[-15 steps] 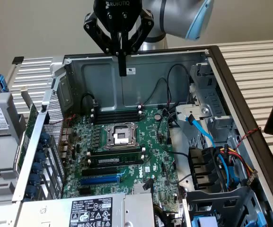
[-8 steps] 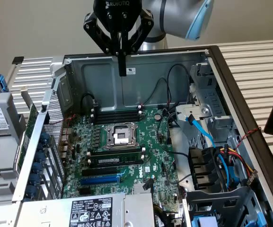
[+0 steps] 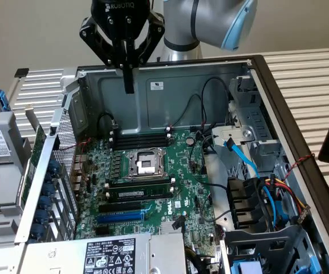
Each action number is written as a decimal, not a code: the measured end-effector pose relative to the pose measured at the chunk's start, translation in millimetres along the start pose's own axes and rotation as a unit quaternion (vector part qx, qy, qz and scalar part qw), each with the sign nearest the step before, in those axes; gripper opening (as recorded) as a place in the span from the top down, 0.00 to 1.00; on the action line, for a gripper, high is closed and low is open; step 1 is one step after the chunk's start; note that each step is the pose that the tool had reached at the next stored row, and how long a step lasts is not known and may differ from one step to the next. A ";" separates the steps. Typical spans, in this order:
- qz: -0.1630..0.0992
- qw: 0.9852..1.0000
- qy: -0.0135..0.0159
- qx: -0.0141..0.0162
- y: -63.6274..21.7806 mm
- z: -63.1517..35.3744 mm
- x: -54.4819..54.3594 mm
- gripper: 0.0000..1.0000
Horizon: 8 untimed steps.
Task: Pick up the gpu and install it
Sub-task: 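Reach for the gpu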
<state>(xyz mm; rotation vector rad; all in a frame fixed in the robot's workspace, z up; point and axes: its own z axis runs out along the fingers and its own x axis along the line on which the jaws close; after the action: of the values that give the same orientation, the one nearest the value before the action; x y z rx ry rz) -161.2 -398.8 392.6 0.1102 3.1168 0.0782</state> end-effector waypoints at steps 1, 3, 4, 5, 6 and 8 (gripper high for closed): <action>0.000 1.000 0.000 0.000 -0.3 -0.1 4.2 0.89; 0.000 1.000 0.000 0.000 -0.8 -0.2 11.9 0.89; 0.000 1.000 0.000 -0.001 -1.1 -0.2 15.2 0.89; 0.000 1.000 0.000 -0.001 -1.3 -0.3 18.8 0.89; 0.000 1.000 0.000 -0.001 -1.6 -0.4 22.4 0.89; 0.000 1.000 0.001 -0.001 -2.1 -0.5 29.8 0.89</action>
<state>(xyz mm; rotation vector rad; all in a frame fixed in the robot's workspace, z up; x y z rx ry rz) -191.1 -398.8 392.4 0.1108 3.1181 0.0819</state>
